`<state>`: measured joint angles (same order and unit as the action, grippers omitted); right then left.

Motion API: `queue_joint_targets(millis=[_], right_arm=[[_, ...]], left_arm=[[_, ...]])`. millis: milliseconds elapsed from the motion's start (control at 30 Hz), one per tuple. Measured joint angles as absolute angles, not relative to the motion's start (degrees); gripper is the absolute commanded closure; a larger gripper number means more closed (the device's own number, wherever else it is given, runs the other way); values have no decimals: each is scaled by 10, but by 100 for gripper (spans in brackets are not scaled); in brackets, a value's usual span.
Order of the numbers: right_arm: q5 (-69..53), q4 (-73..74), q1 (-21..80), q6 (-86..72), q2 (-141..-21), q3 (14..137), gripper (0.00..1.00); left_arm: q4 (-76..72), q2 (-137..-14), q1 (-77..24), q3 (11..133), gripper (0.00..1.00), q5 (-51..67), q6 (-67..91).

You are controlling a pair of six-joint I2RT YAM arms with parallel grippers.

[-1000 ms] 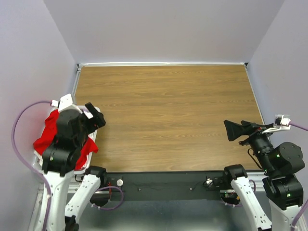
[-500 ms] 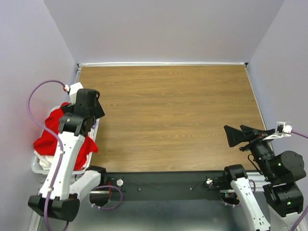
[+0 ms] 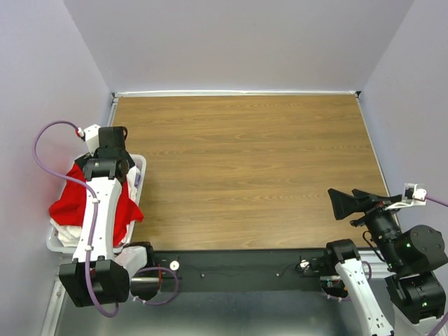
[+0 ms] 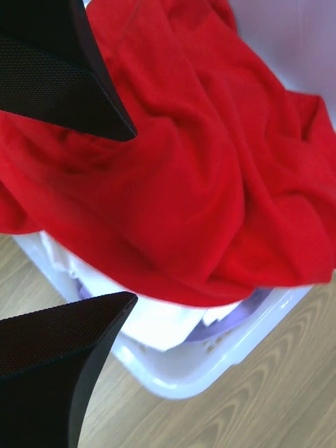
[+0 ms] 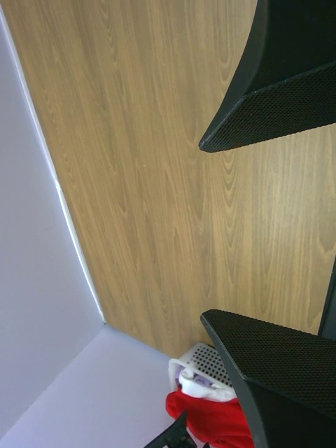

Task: Fold and stack the t-shirts
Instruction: Grab the tshirt from the pile

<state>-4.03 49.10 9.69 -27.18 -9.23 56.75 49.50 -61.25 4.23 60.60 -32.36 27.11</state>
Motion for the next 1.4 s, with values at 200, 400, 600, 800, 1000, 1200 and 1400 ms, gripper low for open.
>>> queue_joint_targets(millis=[200, 400, 600, 800, 1000, 1200, 1400], right_arm=[[-33, 499, 99, -270, -87, 568, 0], [-25, 502, 105, -269, -84, 569, 0], [-20, 515, 107, -269, -84, 579, 0], [-17, 524, 109, -269, -84, 601, 0], [-19, 528, 112, -270, -86, 612, 0], [-31, 529, 112, -269, -107, 619, 0], [-41, 521, 112, -260, -160, 612, 0]], left_arm=[[471, -639, 92, 604, 23, -315, 253], [462, -667, 104, 598, 51, -300, 240], [460, -668, 108, 596, 100, -287, 232], [497, -652, 104, 677, 100, -273, 227], [498, -624, 36, 832, 100, -246, 235], [441, -591, -29, 876, 100, -163, 248], [347, -636, -98, 879, 100, -70, 256]])
